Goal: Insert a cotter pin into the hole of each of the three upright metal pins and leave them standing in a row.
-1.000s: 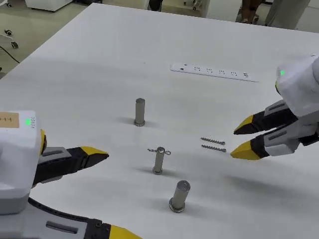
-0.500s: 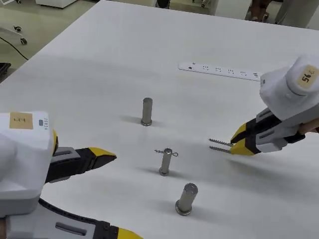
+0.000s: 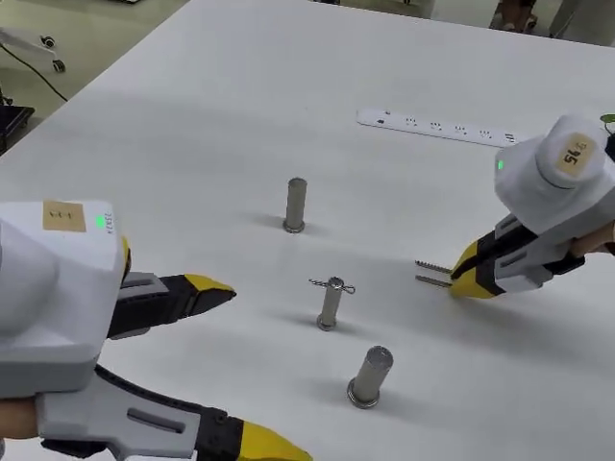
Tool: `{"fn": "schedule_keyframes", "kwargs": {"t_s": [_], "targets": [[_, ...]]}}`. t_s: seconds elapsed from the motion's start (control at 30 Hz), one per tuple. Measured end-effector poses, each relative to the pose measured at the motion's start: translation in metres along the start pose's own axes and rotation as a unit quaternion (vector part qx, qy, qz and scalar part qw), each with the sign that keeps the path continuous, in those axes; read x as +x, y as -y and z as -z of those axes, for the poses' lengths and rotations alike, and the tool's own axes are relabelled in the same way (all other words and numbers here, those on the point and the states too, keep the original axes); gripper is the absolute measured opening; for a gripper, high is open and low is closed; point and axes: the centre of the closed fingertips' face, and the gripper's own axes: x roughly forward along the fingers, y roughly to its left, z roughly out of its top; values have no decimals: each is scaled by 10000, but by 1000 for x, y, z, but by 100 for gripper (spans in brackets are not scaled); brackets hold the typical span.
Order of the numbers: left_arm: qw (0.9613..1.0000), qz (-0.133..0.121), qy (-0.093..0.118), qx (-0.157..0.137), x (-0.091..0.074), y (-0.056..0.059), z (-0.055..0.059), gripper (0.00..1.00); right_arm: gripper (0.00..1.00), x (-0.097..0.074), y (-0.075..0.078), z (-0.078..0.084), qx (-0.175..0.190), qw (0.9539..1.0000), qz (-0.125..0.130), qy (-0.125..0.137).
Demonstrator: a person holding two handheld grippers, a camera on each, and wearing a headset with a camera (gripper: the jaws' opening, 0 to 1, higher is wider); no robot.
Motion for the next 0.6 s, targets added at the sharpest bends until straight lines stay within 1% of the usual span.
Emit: {"fn": "schedule_keyframes", "kwargs": {"t_s": [0.13,0.17,0.2,0.23,0.33,0.4,0.47,0.53,0.6], "targets": [[10000,18,-28,54,-1,-1,0,88,2,2,1,4,-107,9998,-42,-165],[10000,-23,-27,68,-1,-2,0,87,2,2,1,1,-82,9999,-40,-122],[10000,-74,-28,59,-1,-4,0,87,1,2,0,1,-100,9998,-48,-135],[9999,-120,-14,46,-2,-7,0,87,1,3,0,1,-184,9997,-62,-174],[9998,-179,53,-2,-4,-9,-1,86,1,3,0,1,-222,9994,-91,-245],[9998,-177,55,-19,-5,-10,-1,86,1,3,0,0,-244,9991,-118,-326],[9998,-193,62,-11,-6,-10,-1,86,1,4,-1,1,-402,9980,-170,-450],[9998,-191,73,-19,-6,-10,-1,85,1,4,-1,0,-462,9973,-221,-535],[9998,-165,47,-58,-6,-8,1,86,1,5,-1,0,-536,9958,-314,-677]]}}
